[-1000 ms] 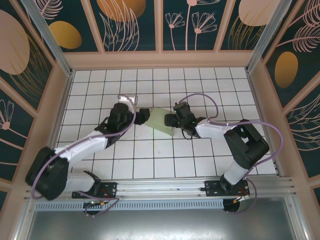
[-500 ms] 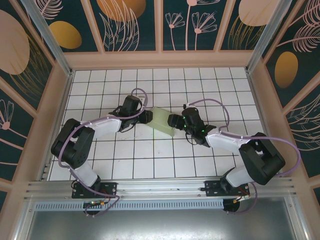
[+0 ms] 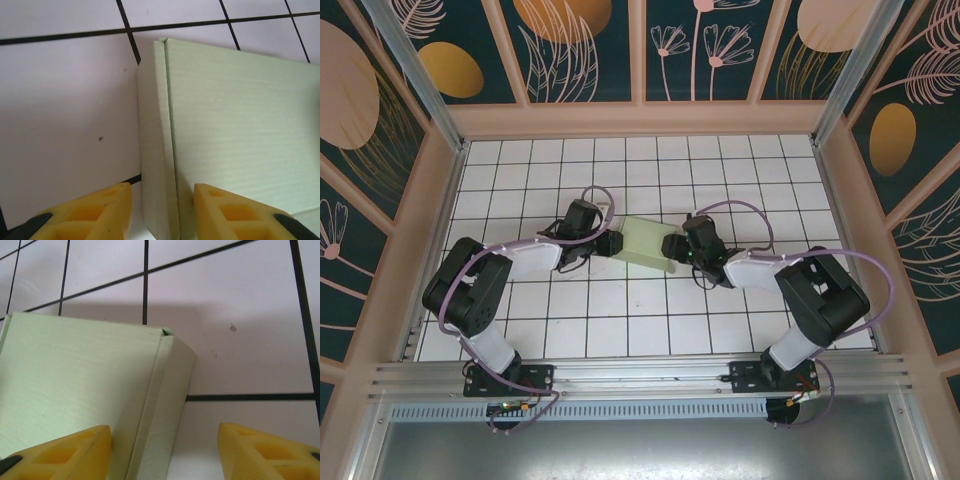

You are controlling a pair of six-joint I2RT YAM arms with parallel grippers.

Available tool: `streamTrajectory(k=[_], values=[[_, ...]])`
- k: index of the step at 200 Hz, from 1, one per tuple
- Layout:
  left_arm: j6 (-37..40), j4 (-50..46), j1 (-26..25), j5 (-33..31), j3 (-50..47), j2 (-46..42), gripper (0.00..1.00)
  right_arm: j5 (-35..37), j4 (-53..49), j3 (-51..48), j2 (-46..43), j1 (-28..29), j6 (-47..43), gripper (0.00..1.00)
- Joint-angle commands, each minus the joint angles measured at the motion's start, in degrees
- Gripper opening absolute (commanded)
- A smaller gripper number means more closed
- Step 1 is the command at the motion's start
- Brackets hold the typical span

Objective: Fold the paper box

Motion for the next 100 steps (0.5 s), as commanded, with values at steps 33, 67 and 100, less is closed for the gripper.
streamTrajectory(k=[33,67,100], values=[[-2.96,2.01,0.2,1.21,-2.08,-3.1,0.6,-3.65,-1.03,4.94,4.63,-3.45,-7.1,0.59],[-4.85,4.04,0.38,4.51,0.51,-2.23,0.69,-6.02,-0.75,5.04,1.36,-6.34,-7.35,0.66],[-5.5,5.25,1.03,4.74,1.61,-0.68,0.66,-11.91,4.4,1.12,-1.69,-8.27,-3.27,0.72]])
